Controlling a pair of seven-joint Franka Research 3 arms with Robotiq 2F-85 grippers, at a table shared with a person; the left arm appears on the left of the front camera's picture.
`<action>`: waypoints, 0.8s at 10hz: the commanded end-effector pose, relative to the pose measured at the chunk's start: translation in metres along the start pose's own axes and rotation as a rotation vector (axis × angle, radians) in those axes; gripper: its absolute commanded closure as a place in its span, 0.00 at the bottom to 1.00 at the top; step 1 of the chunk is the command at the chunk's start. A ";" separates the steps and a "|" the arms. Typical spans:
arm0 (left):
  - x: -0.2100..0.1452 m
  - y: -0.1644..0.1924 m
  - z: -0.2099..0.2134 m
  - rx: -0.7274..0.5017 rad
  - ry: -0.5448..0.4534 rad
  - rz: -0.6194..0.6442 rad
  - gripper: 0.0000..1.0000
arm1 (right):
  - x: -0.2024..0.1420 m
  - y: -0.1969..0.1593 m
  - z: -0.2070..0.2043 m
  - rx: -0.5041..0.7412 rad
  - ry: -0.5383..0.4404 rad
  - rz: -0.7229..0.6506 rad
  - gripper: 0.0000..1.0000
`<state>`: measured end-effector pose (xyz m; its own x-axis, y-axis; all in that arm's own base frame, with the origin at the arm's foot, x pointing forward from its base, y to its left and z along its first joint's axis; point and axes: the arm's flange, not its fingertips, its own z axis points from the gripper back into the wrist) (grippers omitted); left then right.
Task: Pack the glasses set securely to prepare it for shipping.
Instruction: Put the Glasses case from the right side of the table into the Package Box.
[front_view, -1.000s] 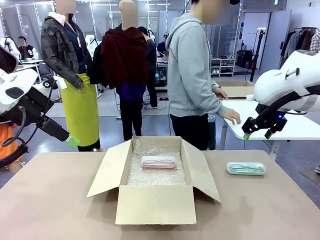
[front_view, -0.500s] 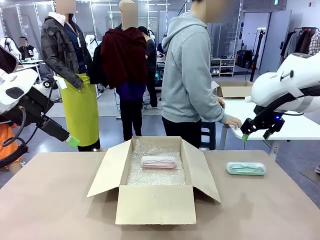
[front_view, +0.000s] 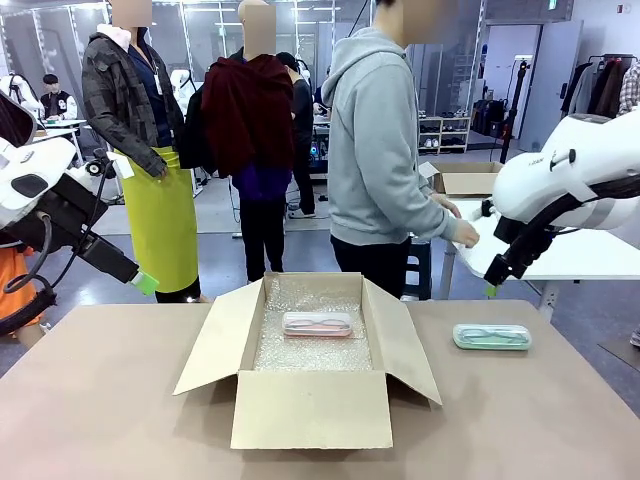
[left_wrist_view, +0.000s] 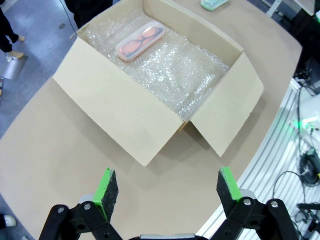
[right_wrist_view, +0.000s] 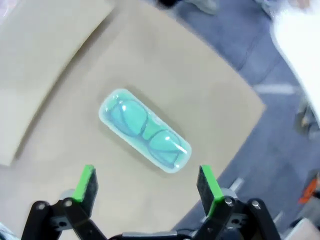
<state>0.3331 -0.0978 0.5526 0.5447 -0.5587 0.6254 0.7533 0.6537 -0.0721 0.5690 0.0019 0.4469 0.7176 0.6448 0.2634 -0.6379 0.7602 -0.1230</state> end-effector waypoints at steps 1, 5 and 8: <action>0.000 0.001 0.002 -0.015 -0.009 -0.007 0.00 | 0.002 -0.005 -0.002 0.038 0.022 0.506 0.00; 0.000 0.001 0.002 -0.015 -0.009 -0.007 0.00 | 0.016 -0.016 -0.032 0.211 0.072 0.778 0.00; 0.000 0.001 0.002 -0.015 -0.009 -0.007 0.00 | 0.019 -0.018 -0.069 0.196 0.125 0.743 0.00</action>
<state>0.3331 -0.0978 0.5526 0.5447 -0.5587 0.6254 0.7533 0.6537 -0.0721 0.6065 0.0028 0.3895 0.0583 0.9944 0.0877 -0.9972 0.0621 -0.0413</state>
